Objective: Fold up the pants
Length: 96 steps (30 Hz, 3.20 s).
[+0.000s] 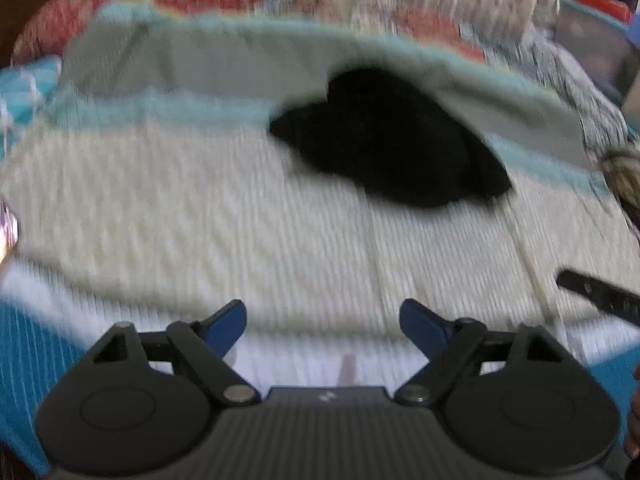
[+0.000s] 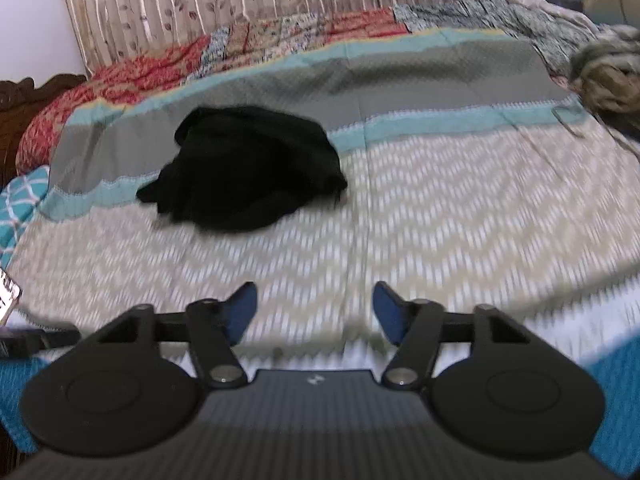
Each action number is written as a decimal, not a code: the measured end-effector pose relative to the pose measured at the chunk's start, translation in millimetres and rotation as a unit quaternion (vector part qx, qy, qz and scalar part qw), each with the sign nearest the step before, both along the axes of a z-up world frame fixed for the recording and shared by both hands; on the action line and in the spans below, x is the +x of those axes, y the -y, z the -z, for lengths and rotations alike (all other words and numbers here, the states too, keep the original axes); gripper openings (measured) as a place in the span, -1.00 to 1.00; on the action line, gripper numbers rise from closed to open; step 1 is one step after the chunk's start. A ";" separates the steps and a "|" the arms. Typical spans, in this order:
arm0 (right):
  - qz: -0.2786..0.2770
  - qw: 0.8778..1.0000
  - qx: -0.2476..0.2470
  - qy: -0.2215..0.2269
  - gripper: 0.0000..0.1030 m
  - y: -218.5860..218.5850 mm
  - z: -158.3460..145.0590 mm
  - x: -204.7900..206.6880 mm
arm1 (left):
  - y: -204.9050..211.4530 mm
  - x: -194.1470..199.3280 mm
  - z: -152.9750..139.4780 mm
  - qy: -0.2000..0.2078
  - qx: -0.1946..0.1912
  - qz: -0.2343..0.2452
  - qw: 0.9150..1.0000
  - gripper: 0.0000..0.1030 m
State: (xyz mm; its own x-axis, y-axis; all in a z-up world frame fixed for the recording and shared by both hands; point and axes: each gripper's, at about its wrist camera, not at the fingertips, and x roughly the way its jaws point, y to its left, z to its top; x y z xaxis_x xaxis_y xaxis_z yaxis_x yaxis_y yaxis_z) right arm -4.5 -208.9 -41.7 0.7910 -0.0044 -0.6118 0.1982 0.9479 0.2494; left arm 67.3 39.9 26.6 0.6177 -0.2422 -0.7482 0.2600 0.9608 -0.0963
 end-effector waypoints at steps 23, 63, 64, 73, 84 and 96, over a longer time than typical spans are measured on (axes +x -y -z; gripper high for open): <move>0.098 0.979 -0.097 0.152 -0.89 114.7 -111.3 86.9 | 9.2 165.7 -73.1 0.107 -0.071 -0.079 0.989 -0.85; 0.158 0.956 -0.077 0.234 -0.89 207.9 -170.4 -98.1 | 276.3 200.2 -368.5 0.424 0.153 0.018 0.893 -0.86; 0.164 0.961 -0.071 0.213 -0.89 212.0 -153.9 -96.8 | 303.9 208.5 -340.7 0.402 0.155 0.037 0.902 -0.86; 0.223 0.972 -0.064 0.028 -0.81 234.8 -29.0 -68.1 | 440.3 160.7 -80.4 0.221 0.377 0.276 0.856 -0.39; 0.263 0.955 -0.094 0.099 -0.37 221.4 -61.3 -83.6 | 190.2 150.4 -148.0 0.207 0.290 0.185 0.916 -0.16; 0.009 0.990 -0.076 0.122 0.28 129.9 -89.0 133.8 | -66.8 168.7 -52.3 -0.013 0.088 0.013 0.996 0.67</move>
State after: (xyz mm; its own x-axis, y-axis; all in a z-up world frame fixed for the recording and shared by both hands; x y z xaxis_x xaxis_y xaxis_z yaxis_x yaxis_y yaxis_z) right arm 129.3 -338.8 47.3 0.9141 -0.0968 -0.3937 0.1667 0.9749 0.1475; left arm 236.0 106.8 78.9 0.5931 -0.1214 -0.7959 0.2854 0.9561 0.0668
